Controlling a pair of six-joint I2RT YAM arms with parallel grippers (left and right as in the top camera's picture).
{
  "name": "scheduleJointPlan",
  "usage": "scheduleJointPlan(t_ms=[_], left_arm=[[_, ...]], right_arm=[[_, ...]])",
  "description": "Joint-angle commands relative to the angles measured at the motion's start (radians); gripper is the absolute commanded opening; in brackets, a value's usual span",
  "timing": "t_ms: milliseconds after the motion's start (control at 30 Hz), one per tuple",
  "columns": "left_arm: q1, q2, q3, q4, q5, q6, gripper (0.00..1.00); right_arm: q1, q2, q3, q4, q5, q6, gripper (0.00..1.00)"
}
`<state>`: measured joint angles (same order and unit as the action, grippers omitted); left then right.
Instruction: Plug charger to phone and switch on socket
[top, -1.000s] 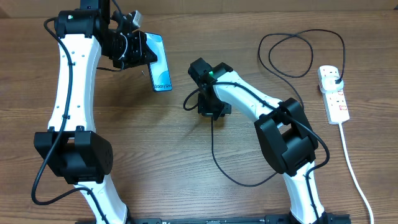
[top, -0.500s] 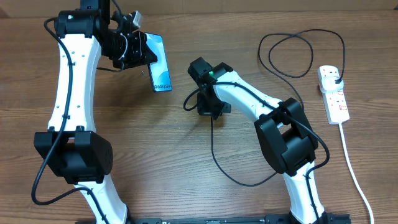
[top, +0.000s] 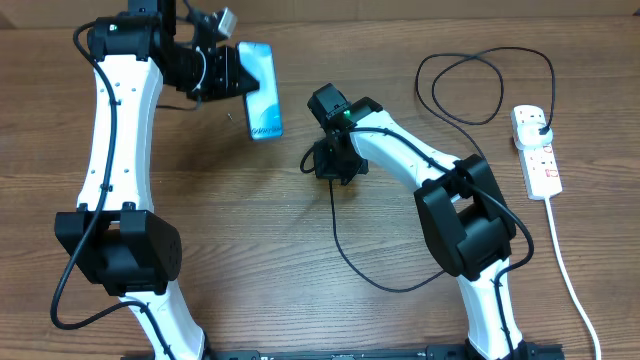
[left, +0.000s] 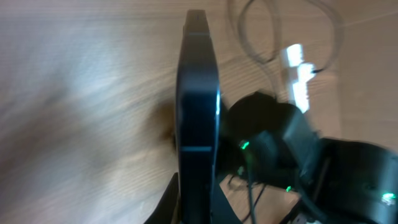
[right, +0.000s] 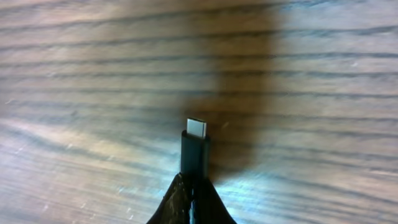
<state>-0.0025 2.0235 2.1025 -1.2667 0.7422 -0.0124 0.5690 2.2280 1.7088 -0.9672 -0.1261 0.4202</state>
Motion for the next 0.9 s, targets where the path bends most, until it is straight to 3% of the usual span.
scheduleJointPlan(t_ms=[0,100,333,533,700,867], left_arm=[[0.007,0.0,0.009,0.117,0.285,0.05,0.04],[0.01,0.0,0.009,0.226,0.408,0.003,0.04],[0.01,0.0,0.009,0.42,0.415,-0.209,0.04],[0.009,0.0,0.009,0.382,0.427,-0.15,0.04],[0.008,0.0,0.009,0.293,0.308,-0.106,0.04],[0.008,0.0,0.009,0.275,0.338,-0.084,0.04]], right_arm=[[0.003,-0.178,-0.001,-0.009,-0.087,-0.079,0.04],[0.011,-0.268,-0.001,-0.039,-0.09,-0.085,0.04],[0.055,-0.375,-0.001,-0.081,-0.094,-0.104,0.04],[0.087,-0.399,0.0,-0.081,-0.092,-0.104,0.04],[0.086,-0.433,0.0,-0.079,-0.043,-0.104,0.04],[0.087,-0.496,0.0,-0.086,-0.04,-0.105,0.04]])
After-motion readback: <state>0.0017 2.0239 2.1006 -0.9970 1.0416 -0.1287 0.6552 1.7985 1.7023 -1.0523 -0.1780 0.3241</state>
